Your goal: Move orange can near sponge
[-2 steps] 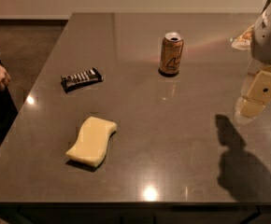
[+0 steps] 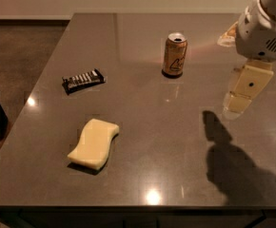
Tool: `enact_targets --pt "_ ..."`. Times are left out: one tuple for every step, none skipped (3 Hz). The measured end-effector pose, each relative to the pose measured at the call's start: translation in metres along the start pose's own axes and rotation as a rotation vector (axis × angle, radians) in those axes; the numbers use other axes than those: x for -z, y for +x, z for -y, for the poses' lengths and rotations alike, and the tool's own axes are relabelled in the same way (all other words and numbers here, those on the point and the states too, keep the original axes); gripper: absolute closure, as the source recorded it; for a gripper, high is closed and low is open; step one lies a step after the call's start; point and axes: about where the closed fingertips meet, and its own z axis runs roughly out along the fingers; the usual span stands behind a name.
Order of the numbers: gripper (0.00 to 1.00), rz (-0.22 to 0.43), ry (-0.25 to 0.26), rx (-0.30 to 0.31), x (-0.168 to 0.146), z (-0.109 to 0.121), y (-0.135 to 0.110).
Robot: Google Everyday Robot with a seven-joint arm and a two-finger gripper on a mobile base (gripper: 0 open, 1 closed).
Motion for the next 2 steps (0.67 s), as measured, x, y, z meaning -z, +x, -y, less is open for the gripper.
enact_targets --pt "0.0 0.035 -0.035 0.092 -0.018 0.011 -0.043" --pt "0.0 0.042 -0.082 0.19 -0.043 0.018 -0.086"
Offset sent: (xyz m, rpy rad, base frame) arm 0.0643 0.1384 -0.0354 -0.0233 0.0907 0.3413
